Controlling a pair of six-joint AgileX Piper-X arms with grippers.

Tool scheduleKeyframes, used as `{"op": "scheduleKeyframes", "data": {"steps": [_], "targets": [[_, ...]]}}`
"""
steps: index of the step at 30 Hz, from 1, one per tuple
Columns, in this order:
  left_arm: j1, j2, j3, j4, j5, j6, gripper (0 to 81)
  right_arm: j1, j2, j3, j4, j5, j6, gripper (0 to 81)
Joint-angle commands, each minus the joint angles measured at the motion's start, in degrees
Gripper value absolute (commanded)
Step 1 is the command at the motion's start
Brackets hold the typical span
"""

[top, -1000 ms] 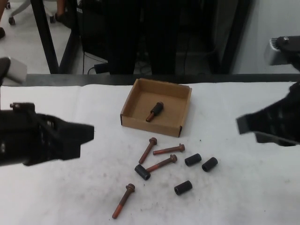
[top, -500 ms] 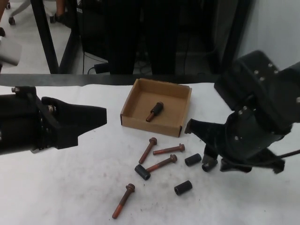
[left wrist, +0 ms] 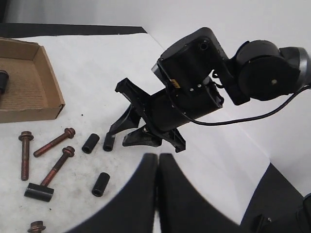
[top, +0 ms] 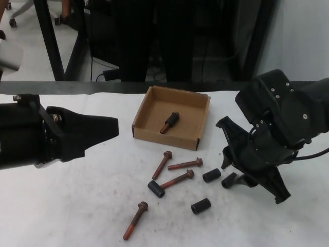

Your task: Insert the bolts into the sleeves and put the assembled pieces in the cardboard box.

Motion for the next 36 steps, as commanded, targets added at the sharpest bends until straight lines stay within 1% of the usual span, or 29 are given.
{"op": "scheduleKeyframes", "data": {"steps": [1,11,18,23,36], "targets": [[0.1,-0.6,0.0,-1.5,0.5,-0.3,0.8,-0.3,0.8,-0.8,-2.4,-0.8,0.4,34.0],[0.1,-0.6,0.0,-1.9,0.5,-0.3,0.8,-0.5,2.2,-0.8,-0.3,-1.1,0.4,34.0],[0.1,-0.6,0.0,-1.9,0.5,-0.3,0.8,-0.5,2.4,-0.8,0.1,1.2,0.0,34.0],[0.1,-0.6,0.0,-1.9,0.5,-0.3,0.8,-0.5,3.8,-0.8,0.0,0.4,0.0,34.0],[0.1,-0.6,0.0,-1.9,0.4,-0.2,0.8,-0.5,5.7,-0.8,-0.4,1.2,0.0,34.0]]}}
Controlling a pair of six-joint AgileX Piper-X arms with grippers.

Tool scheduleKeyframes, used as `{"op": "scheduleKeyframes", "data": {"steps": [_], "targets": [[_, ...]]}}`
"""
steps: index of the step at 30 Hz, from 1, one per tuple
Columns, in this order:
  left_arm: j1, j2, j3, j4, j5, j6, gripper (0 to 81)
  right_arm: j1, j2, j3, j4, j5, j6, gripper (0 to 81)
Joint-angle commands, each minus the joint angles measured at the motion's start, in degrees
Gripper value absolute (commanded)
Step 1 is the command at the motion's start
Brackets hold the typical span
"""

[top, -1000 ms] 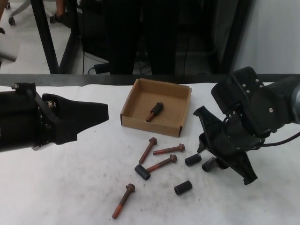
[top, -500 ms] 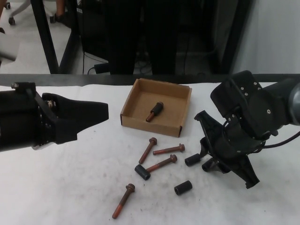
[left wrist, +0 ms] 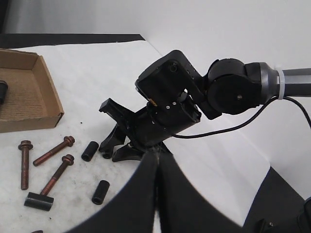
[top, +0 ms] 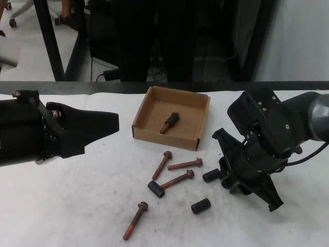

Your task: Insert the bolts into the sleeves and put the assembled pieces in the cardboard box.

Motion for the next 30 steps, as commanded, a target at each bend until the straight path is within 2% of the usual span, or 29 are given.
{"op": "scheduleKeyframes", "data": {"steps": [1,4,9,17,19,23,30], "targets": [[0.1,-0.6,0.0,-0.8,0.3,-0.2,0.8,-0.3,0.5,-0.3,-0.2,1.1,-0.4,34.0],[0.1,-0.6,0.0,-0.9,0.1,-0.2,0.8,-0.3,0.5,-0.3,-0.2,1.7,-0.4,32.3],[0.1,-0.6,0.0,-2.5,0.1,-0.2,0.8,-0.3,0.7,-0.3,-0.2,1.7,-0.4,21.9],[0.1,-0.6,0.0,-2.9,0.1,-0.3,0.8,-0.3,1.1,-0.3,0.4,0.9,-0.6,21.1],[0.1,-0.6,0.0,-2.9,0.1,-0.3,0.8,-0.3,1.1,-0.3,0.2,0.4,-2.0,17.4],[0.1,-0.6,0.0,-2.9,0.1,-0.3,0.8,-0.3,0.4,-0.3,0.1,-1.8,-5.3,1.3],[-0.1,-0.6,0.0,0.4,0.1,-0.3,0.8,-0.3,-6.7,-0.3,0.3,-2.2,-15.2,0.0]]}}
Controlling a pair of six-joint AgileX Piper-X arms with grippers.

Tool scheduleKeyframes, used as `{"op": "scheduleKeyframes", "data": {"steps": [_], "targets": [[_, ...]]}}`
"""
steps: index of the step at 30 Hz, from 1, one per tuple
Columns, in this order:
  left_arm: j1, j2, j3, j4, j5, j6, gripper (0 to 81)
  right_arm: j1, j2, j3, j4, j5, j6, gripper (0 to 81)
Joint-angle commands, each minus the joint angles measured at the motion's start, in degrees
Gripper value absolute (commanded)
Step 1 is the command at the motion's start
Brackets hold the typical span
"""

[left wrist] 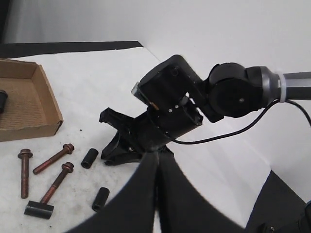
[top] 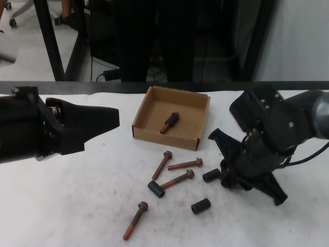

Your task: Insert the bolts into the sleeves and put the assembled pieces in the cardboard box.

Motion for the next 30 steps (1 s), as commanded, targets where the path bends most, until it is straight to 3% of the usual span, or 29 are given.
{"op": "scheduleKeyframes", "data": {"steps": [1,7,13,16,21,25,30], "targets": [[-0.3,-0.6,0.0,3.5,-0.6,-0.3,0.8,-0.1,-5.3,-0.4,0.2,-0.4,-5.5,0.0],[-6.1,-0.6,0.0,14.3,-12.9,-0.3,0.8,-0.1,-14.7,-0.4,9.2,-0.9,-19.7,0.0],[-16.6,-0.3,0.0,13.7,-27.9,-1.0,0.8,-0.1,-24.8,-0.2,18.6,-0.6,-32.4,0.0],[-21.8,1.1,0.0,13.7,-33.3,-6.6,0.8,-0.1,-29.7,-0.2,21.7,-2.2,-37.8,0.0],[-27.2,7.8,0.0,13.7,-33.9,-11.0,0.8,-0.1,-37.2,-0.2,26.7,-3.4,-43.1,0.0],[-27.8,13.7,-0.1,13.7,-33.5,-15.3,0.6,-0.1,-43.3,-0.2,29.5,-3.4,-45.8,0.0],[-26.7,18.8,-0.1,13.1,-30.8,-14.5,19.9,-0.1,-49.3,-0.2,31.1,-3.6,-46.3,0.0]]}}
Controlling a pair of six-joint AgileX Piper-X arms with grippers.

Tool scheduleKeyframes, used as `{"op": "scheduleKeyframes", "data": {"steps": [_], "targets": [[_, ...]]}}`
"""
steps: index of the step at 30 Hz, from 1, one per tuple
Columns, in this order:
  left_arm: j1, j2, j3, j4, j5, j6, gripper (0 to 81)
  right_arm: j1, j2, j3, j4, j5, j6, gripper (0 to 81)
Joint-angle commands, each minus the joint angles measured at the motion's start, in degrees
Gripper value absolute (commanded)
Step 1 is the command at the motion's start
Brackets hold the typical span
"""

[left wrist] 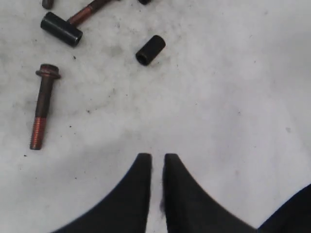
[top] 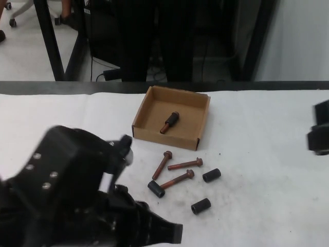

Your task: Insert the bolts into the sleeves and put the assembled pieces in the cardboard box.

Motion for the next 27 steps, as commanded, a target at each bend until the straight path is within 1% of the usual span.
{"op": "scheduleKeyframes", "data": {"steps": [1,3,4,13,17,22,27], "targets": [[0.8,2.0,-0.2,-0.7,1.1,1.4,25.3,-0.1,-4.5,-0.2,1.2,-1.0,-0.9,0.0],[1.4,3.5,-0.3,-0.7,1.0,3.7,31.2,-0.1,-5.9,-0.2,1.4,-2.2,-0.9,0.0],[1.7,4.3,-0.5,-0.7,1.0,4.7,32.6,-0.1,-6.5,-0.2,1.3,-2.7,-0.9,0.0],[7.4,12.9,-5.3,1.8,0.6,10.7,32.1,-0.1,-7.5,-0.2,2.2,-6.5,-0.9,0.0],[9.5,17.2,-9.4,2.5,0.6,17.5,32.1,-0.1,-7.5,-0.2,2.2,-6.8,-1.1,0.0],[10.0,22.5,-13.8,5.8,-0.3,24.2,32.1,-0.1,-7.5,-0.2,2.2,-6.8,-1.7,0.0],[10.0,26.7,-15.2,9.0,-0.3,24.9,32.1,-0.1,-7.5,-0.2,2.2,-6.8,-1.7,0.0]]}}
